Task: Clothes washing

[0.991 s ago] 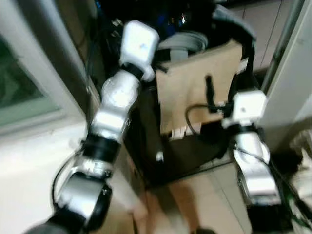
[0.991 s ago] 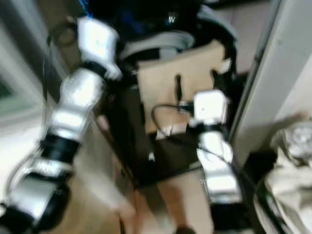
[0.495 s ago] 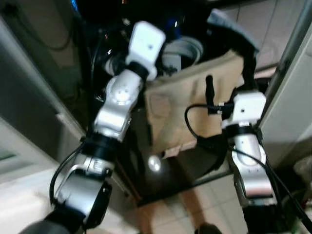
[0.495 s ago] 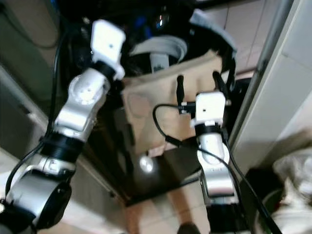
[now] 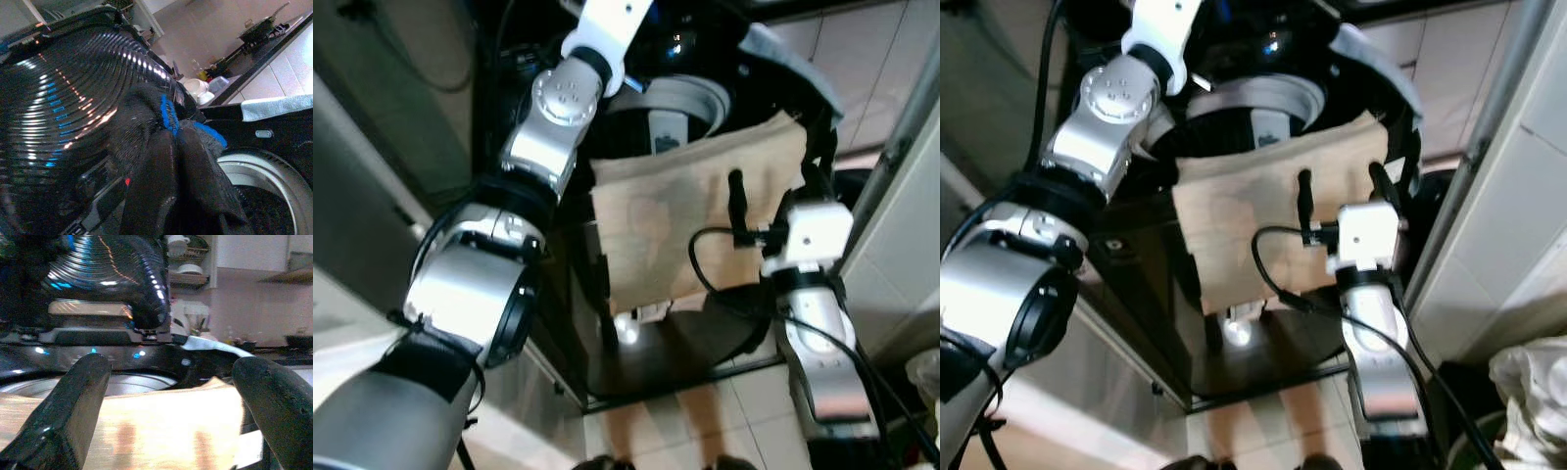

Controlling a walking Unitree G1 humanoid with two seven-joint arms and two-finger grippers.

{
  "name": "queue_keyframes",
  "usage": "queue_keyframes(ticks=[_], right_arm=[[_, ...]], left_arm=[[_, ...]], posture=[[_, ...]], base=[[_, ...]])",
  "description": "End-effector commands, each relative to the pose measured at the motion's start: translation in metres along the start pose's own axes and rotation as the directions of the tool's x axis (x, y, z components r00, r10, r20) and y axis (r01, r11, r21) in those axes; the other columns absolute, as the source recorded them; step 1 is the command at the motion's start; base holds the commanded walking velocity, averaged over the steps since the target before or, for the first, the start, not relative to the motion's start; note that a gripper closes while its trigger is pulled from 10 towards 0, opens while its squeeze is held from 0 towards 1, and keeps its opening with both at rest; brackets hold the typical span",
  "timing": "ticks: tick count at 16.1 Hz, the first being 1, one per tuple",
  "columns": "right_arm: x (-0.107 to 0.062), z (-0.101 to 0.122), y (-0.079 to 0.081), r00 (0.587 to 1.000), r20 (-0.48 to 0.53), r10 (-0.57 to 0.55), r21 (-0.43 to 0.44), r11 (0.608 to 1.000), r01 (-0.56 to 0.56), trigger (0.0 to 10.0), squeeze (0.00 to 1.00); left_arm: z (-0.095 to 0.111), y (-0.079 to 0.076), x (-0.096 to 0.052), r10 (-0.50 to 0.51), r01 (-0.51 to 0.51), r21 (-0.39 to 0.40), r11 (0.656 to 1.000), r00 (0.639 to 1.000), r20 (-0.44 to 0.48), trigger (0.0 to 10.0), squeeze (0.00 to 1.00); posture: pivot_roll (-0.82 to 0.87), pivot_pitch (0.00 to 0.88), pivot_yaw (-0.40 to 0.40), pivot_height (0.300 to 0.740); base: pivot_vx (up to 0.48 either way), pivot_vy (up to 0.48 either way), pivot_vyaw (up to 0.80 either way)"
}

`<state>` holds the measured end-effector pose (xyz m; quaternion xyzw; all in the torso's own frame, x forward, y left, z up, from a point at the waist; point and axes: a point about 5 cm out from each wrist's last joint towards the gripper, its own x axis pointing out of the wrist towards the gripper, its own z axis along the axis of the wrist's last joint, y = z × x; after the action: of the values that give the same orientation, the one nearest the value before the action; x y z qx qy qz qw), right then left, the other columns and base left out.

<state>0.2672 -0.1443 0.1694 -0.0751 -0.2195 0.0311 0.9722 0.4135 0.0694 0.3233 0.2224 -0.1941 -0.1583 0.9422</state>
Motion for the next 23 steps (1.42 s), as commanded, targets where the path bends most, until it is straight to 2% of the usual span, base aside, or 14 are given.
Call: queue_keyframes(ticks=[1,3,4,5,6,7,10,11,12,13,15,19,21,23], right_arm=[[-0.013,0.013,0.011,0.998,0.021,0.065,0.046,0.997,-0.066,10.0,0.5],[-0.037,0.017,0.012,0.995,-0.019,0.101,0.055,0.993,-0.1,10.0,0.5],[-0.037,0.017,0.012,0.995,-0.019,0.101,0.055,0.993,-0.1,10.0,0.5],[-0.051,0.015,0.01,0.993,-0.06,0.099,0.052,0.994,-0.096,10.0,0.5],[-0.087,0.02,0.01,0.986,-0.151,0.072,0.04,0.997,-0.067,10.0,0.5],[-0.108,0.026,0.012,0.977,-0.206,0.05,0.03,0.999,-0.045,10.0,0.5],[-0.125,0.037,0.017,0.964,-0.265,0.014,0.033,0.999,-0.005,10.0,0.5],[-0.133,0.043,0.018,0.957,-0.289,0.014,0.037,0.999,-0.004,10.0,0.51],[-0.136,0.046,0.018,0.953,-0.302,0.015,0.037,0.999,-0.004,10.0,0.5],[-0.142,0.049,0.016,0.944,-0.33,0.006,0.031,1.0,0.005,10.0,0.5],[-0.147,0.057,0.019,0.938,-0.347,0.0,0.033,0.999,0.012,10.0,0.5],[-0.157,0.06,0.017,0.919,-0.395,0.004,0.022,1.0,0.005,10.0,0.51],[-0.158,0.06,0.017,0.916,-0.401,0.004,0.02,1.0,0.004,10.0,0.51],[-0.156,0.059,0.015,0.915,-0.403,0.001,0.015,1.0,0.005,10.0,0.51]], left_arm=[[0.019,0.011,0.008,-0.004,0.003,0.063,0.998,1.0,0.023,10.0,0.0],[0.019,0.007,0.012,-0.027,0.029,0.099,0.995,1.0,-0.014,10.0,0.0],[0.019,0.007,0.012,-0.027,0.029,0.099,0.995,1.0,-0.014,10.0,0.0],[0.016,0.005,0.012,-0.033,0.038,0.124,0.992,0.999,-0.043,10.0,0.0],[0.007,0.001,0.011,-0.041,0.061,0.208,0.976,0.994,-0.099,10.0,0.0],[0.001,-0.003,0.01,-0.045,0.078,0.279,0.957,0.991,-0.124,10.0,0.0],[-0.015,-0.012,0.006,-0.059,0.119,0.351,0.929,0.982,-0.177,10.0,0.0],[-0.024,-0.016,0.002,-0.065,0.148,0.435,0.888,0.978,-0.2,10.0,0.0],[-0.029,-0.017,0.001,-0.069,0.163,0.458,0.874,0.974,-0.215,10.0,0.0],[-0.039,-0.016,-0.004,-0.067,0.187,0.517,0.835,0.968,-0.243,10.0,1.0],[-0.047,-0.007,-0.008,-0.028,0.179,0.576,0.798,0.965,-0.261,10.0,1.0],[-0.038,0.017,-0.007,0.044,0.122,0.698,0.705,0.976,-0.215,10.0,1.0],[-0.032,0.027,-0.006,0.08,0.084,0.713,0.697,0.978,-0.193,10.0,1.0],[-0.017,0.044,-0.002,0.138,-0.001,0.7,0.714,0.98,-0.14,10.0,1.0]], posture=[[-0.3,0.007,0.197,0.74],[-0.32,0.034,0.219,0.74],[-0.32,0.034,0.219,0.74],[-0.35,0.059,0.236,0.74],[-0.43,0.138,0.295,0.74],[-0.45,0.165,0.311,0.74],[-0.49,0.233,0.322,0.74],[-0.5,0.249,0.326,0.74],[-0.5,0.267,0.326,0.74],[-0.51,0.281,0.325,0.74],[-0.51,0.291,0.325,0.74],[-0.51,0.3,0.322,0.74],[-0.51,0.299,0.322,0.74],[-0.5,0.291,0.318,0.74]], base=[[0.0,0.0,0.0],[0.0,0.0,0.0],[0.0,0.0,0.0],[0.0,0.0,0.0],[0.0,0.0,0.0],[0.0,0.0,0.0],[0.0,0.0,0.0],[0.0,0.0,0.0],[0.0,0.0,0.0],[0.0,0.0,0.0],[0.0,0.0,0.0],[0.0,0.0,0.0],[0.0,0.0,0.0],[0.0,0.0,0.0]])
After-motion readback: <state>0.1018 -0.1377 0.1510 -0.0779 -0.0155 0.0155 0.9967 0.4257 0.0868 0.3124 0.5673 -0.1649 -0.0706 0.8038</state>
